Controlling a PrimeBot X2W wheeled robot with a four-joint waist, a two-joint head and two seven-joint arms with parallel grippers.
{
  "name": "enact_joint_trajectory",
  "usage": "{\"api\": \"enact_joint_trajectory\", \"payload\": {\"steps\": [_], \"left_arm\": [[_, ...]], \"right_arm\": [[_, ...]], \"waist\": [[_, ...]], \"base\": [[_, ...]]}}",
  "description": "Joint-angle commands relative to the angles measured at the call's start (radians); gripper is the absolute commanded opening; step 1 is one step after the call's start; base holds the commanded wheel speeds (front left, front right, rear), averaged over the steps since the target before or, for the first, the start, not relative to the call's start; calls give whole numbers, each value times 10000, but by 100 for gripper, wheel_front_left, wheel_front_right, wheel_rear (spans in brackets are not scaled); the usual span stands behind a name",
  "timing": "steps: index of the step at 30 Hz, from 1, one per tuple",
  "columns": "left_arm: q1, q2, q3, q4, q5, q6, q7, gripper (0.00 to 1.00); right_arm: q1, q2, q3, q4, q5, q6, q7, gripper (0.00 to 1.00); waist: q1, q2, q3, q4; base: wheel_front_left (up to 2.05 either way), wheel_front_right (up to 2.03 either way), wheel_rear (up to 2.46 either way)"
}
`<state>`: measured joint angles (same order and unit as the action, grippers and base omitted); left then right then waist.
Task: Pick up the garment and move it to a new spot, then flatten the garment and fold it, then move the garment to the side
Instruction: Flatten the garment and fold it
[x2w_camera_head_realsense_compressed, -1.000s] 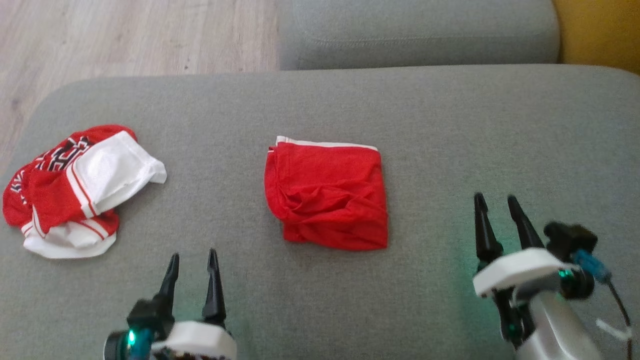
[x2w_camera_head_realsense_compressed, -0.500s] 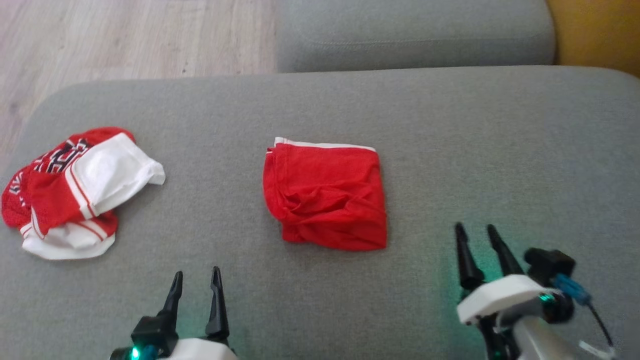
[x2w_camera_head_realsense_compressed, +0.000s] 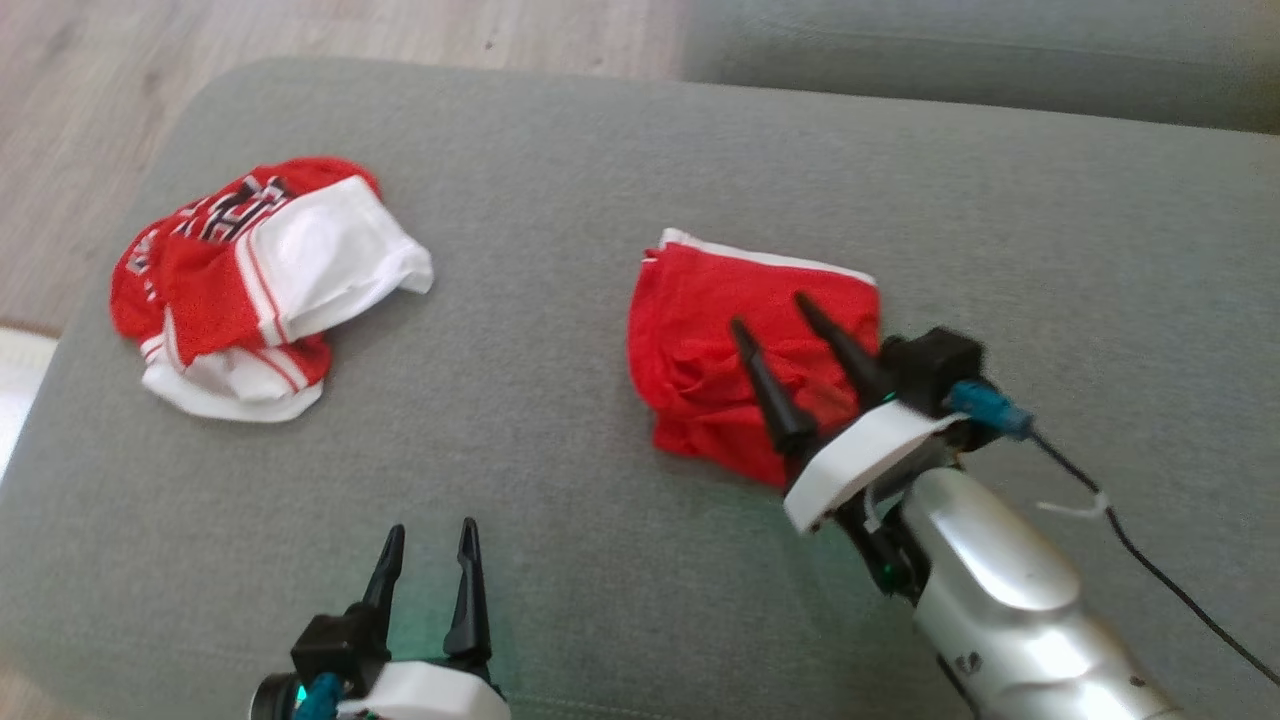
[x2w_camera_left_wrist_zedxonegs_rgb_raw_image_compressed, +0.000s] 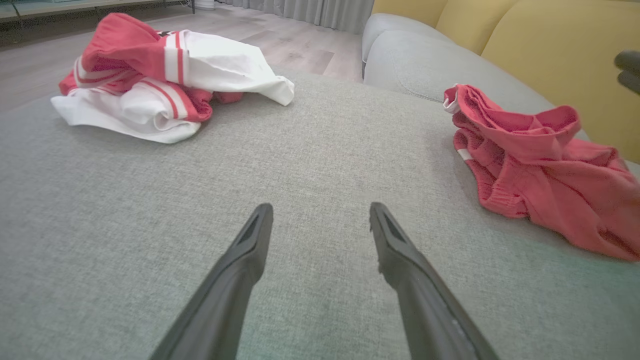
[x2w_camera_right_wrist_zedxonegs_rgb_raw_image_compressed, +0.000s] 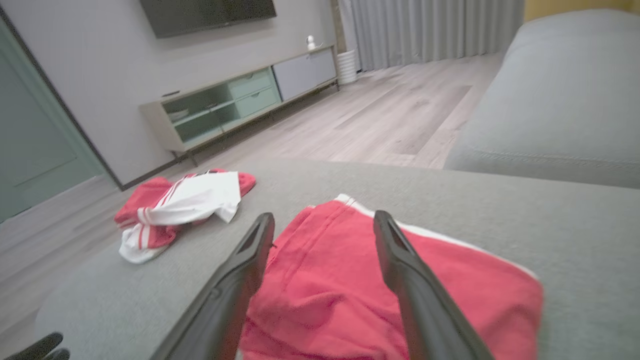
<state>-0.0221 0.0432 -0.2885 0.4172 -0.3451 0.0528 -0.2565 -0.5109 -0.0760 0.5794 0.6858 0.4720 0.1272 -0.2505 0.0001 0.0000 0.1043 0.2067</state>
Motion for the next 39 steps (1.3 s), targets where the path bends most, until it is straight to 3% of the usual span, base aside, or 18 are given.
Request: {"api": "enact_joint_trajectory", "payload": {"steps": [1, 26, 28, 29, 30, 31, 32, 39], "left_arm": [[-515, 70, 237, -266, -96, 39, -53, 100], [-652, 70, -18, -248, -316, 68, -53, 100], [-632, 70, -17, -245, -323, 54, -53, 100], [-613, 70, -13, -243, -328, 46, -53, 100], [-594, 70, -11, -242, -330, 37, -53, 100], [-574, 70, -6, -240, -331, 28, -53, 100], [-552, 70, 3, -238, -333, 19, -53, 100], [-461, 70, 45, -243, -332, -40, -53, 100]], "right_arm": [[-376, 25, 444, -96, 88, 35, -19, 100], [-1304, -271, 3189, 1173, 1063, 35, 124, 100], [-1334, -274, 3315, 1221, 1145, 35, 123, 83], [-1343, -284, 3366, 1241, 1189, 35, 119, 49], [-1348, -295, 3413, 1252, 1237, 35, 110, 35], [-1347, -304, 3455, 1247, 1294, 35, 98, 7], [-1338, -308, 3483, 1214, 1364, 35, 76, 0], [-1059, -273, 3409, 761, 1844, 35, -55, 0]], "waist": [[-1, 0, 174, 255], [-1, 0, 291, 269], [-1, 0, 292, 293], [-1, 0, 292, 304], [-1, 0, 289, 316], [-1, 0, 282, 325], [-1, 0, 272, 331], [-1, 0, 122, 300]], "base": [[0, 0, 0], [0, 0, 0], [0, 0, 0], [0, 0, 0], [0, 0, 0], [0, 0, 0], [0, 0, 0], [0, 0, 0]]}}
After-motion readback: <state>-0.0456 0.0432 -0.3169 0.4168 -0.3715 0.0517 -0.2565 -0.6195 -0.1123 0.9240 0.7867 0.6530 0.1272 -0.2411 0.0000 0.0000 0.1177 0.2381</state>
